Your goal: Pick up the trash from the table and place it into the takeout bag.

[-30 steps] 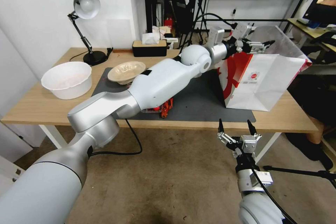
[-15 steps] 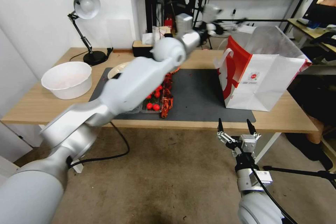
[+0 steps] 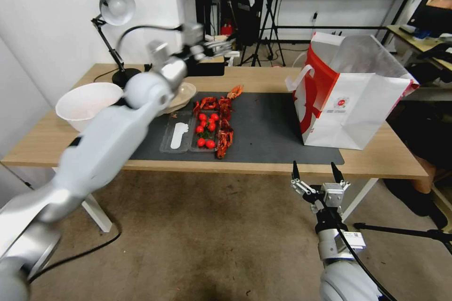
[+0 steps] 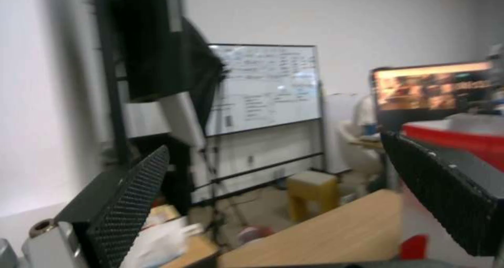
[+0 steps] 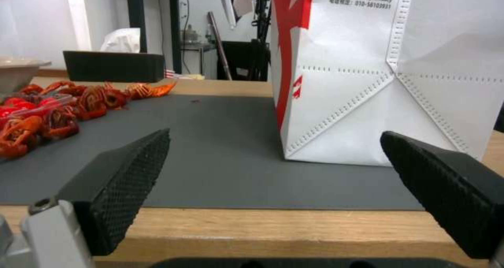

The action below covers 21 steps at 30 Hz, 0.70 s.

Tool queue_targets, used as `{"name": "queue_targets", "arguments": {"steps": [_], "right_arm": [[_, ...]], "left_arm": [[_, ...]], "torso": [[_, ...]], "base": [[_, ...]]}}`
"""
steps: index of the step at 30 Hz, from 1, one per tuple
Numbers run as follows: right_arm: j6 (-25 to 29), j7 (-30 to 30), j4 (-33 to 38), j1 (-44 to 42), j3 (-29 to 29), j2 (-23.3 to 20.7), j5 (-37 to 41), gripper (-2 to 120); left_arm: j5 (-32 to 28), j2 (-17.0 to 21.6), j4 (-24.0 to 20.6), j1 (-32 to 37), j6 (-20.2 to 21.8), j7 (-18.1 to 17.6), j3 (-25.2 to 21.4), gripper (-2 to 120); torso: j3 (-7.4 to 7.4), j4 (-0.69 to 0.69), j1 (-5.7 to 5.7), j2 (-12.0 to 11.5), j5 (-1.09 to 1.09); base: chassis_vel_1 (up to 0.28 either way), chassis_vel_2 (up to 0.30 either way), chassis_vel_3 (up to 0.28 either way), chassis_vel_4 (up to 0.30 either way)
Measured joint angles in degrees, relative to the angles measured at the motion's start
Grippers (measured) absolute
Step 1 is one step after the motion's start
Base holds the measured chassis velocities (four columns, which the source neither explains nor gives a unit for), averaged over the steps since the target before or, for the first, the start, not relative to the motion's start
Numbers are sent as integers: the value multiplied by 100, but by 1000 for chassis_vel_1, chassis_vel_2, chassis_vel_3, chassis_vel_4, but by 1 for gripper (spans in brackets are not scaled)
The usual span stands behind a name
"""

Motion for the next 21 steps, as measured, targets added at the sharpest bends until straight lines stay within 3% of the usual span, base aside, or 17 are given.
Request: {"name": "queue_targets", "arguments": {"steps": [1,5,7,9,11,13,21], "right_arm": [[0,0,0,0,0,0,0,100],[-25,37,5,-60,-23,27,-62,100],[-25,44,6,-73,-26,30,-78,100],[-26,78,10,-131,-40,53,-128,100],[-26,82,10,-140,-44,58,-134,100],[-26,98,-24,-160,-68,76,-153,100],[-12,115,-34,-220,-100,128,-204,100]], "left_arm": [[0,0,0,0,0,0,0,100],[450,266,-638,1253,-58,-420,-806,100],[555,264,-721,1473,-70,-480,-960,100],[895,132,-1010,2142,-61,-657,-1459,100],[991,70,-1088,2310,-61,-701,-1568,100],[1379,-205,-1361,3002,-49,-854,-1948,100],[2059,-696,-1721,4137,-193,-1141,-2565,100]], "torso": [[0,0,0,0,0],[0,-1,0,0,0],[0,-2,0,0,0],[0,-2,0,0,2],[0,-3,0,0,2],[0,-2,0,0,0],[1,-3,0,-1,1]], "base": [[0,0,0,0],[0,0,0,0],[0,0,0,0],[0,0,0,0],[0,0,0,0],[0,0,0,0],[0,0,0,0]]}}
